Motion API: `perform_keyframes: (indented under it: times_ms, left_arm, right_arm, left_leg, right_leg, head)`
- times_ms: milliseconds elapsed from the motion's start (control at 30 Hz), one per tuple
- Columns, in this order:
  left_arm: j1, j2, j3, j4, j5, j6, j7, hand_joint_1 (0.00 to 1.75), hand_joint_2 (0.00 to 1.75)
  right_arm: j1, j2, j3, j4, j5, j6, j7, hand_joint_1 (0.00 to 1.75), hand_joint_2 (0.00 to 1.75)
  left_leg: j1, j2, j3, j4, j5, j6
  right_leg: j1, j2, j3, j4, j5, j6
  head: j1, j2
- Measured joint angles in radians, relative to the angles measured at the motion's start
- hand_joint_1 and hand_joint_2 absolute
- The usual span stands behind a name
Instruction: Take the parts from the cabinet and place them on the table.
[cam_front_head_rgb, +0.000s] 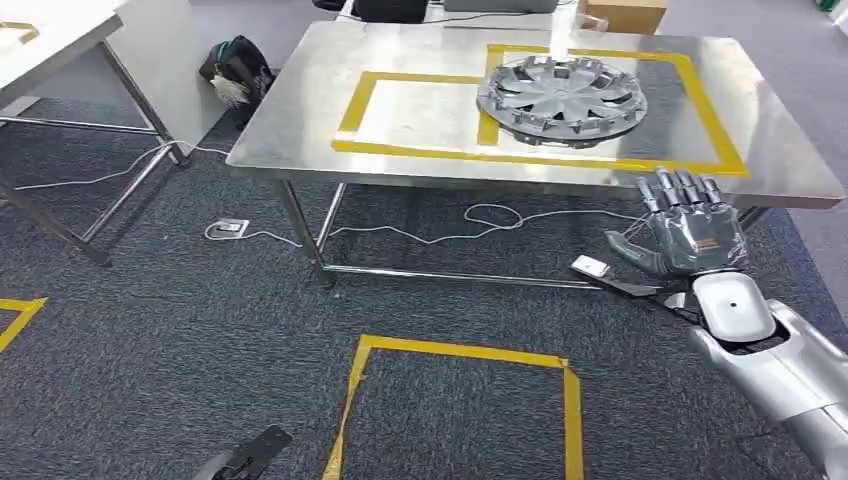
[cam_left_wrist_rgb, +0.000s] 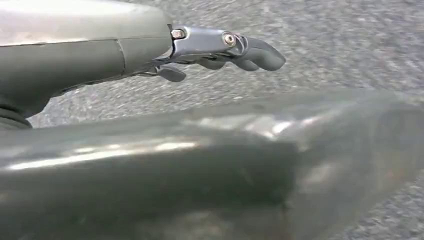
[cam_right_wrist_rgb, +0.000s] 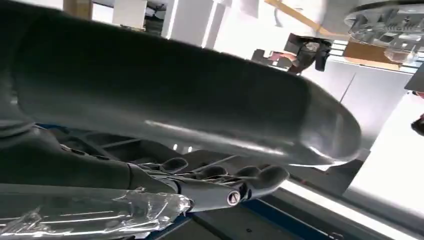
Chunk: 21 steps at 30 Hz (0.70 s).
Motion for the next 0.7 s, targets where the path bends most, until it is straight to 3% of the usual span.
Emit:
perform_keyframes:
  times_ms: [67, 133, 167, 200, 233, 267, 300, 367, 400, 567, 700]
  left_arm:
    - [0.0, 0.0, 0.0, 0.0, 0.0, 0.0, 0.0, 0.0, 0.0]
    - [0.0, 0.002, 0.001, 0.0, 0.0, 0.0, 0.0, 0.0, 0.0]
    - [0.002, -0.001, 0.001, 0.0, 0.0, -0.003, 0.0, 0.0, 0.0]
    - [0.004, -0.001, 0.001, 0.0, 0.0, -0.001, 0.0, 0.0, 0.0]
    - [0.003, -0.002, 0.001, 0.0, -0.001, 0.0, 0.0, 0.0, 0.0]
    - [0.003, -0.002, 0.001, 0.0, -0.001, 0.0, 0.0, 0.0, 0.0]
    - [0.002, -0.002, 0.001, 0.0, -0.002, 0.0, 0.001, 0.0, 0.0]
    - [0.003, -0.002, 0.001, 0.0, -0.002, 0.002, 0.003, 0.0, 0.0]
    - [0.003, -0.002, 0.001, 0.0, -0.002, 0.002, 0.003, 0.0, 0.0]
    - [0.003, -0.003, 0.001, 0.0, -0.002, 0.003, 0.004, 0.0, 0.0]
    - [0.004, -0.003, 0.001, 0.0, -0.002, 0.003, 0.005, 0.0, 0.0]
  right_arm:
    - [0.0, 0.0, 0.0, 0.0, 0.0, 0.0, 0.0, 0.0, 0.0]
    - [0.001, -0.001, 0.0, 0.0, 0.0, 0.0, 0.0, 0.0, 0.0]
    - [0.008, -0.001, 0.0, 0.0, 0.0, 0.0, 0.0, 0.0, 0.0]
    - [0.007, -0.001, -0.001, -0.001, 0.0, 0.0, 0.0, 0.0, 0.0]
    - [0.005, -0.001, -0.002, -0.001, 0.0, 0.0, 0.0, 0.0, 0.0]
    - [0.003, 0.0, -0.003, -0.002, 0.0, 0.0, 0.0, 0.0, 0.0]
    - [0.003, -0.001, -0.004, -0.005, 0.0, 0.0, 0.0, 0.0, 0.0]
    - [0.007, -0.001, -0.007, -0.005, 0.0, 0.001, -0.002, 0.0, 0.0]
    - [0.009, -0.001, -0.007, -0.006, 0.0, 0.001, -0.003, 0.0, 0.0]
    - [0.016, -0.001, -0.01, -0.01, 0.007, -0.001, 0.003, 0.0, 0.0]
    - [0.029, -0.001, -0.017, -0.02, 0.024, -0.001, 0.014, 0.0, 0.0]
  left_leg:
    - [0.0, 0.0, -0.001, 0.0, 0.001, 0.001]
    - [-0.001, 0.0, -0.012, 0.0, 0.011, 0.006]
    - [-0.008, 0.0, -0.044, 0.002, 0.038, 0.01]
    - [-0.01, -0.001, -0.056, 0.003, 0.051, 0.005]
    - [-0.011, 0.0, -0.057, 0.004, 0.053, 0.001]
    - [-0.017, 0.0, -0.064, 0.006, 0.056, -0.004]
    - [-0.016, 0.0, -0.069, 0.009, 0.059, -0.008]
    - [-0.017, 0.0, -0.075, 0.012, 0.064, 0.007]
    - [-0.016, 0.0, -0.078, 0.01, 0.068, 0.006]
    - [-0.01, 0.0, -0.091, 0.002, 0.084, -0.016]
    - [-0.008, 0.0, -0.102, 0.002, 0.093, -0.022]
  right_leg:
    - [0.0, 0.0, -0.003, 0.005, -0.006, 0.0]
    - [0.0, 0.0, -0.032, 0.093, -0.066, 0.004]
    - [0.003, 0.001, -0.093, 0.321, -0.171, 0.007]
    - [0.005, 0.0, 0.069, 0.107, -0.102, -0.004]
    - [0.006, 0.0, 0.129, 0.012, -0.095, -0.009]
    - [0.012, 0.0, 0.15, -0.011, -0.107, -0.014]
    - [0.012, 0.001, 0.144, -0.013, -0.098, -0.022]
    - [0.012, 0.004, 0.136, -0.014, -0.091, -0.018]
    - [0.013, 0.004, 0.132, -0.014, -0.087, -0.022]
    - [0.019, 0.004, 0.116, -0.013, -0.077, -0.034]
    - [0.021, 0.004, 0.104, -0.012, -0.068, -0.037]
  head:
    - [0.0, 0.0]
    - [0.009, 0.0]
    - [0.008, 0.0]
    - [0.008, 0.0]
    - [0.008, 0.0]
    - [0.006, 0.0]
    - [0.007, 0.0]
    - [0.006, 0.0]
    - [0.005, 0.0]
    - [0.006, 0.0]
    - [0.006, 0.0]
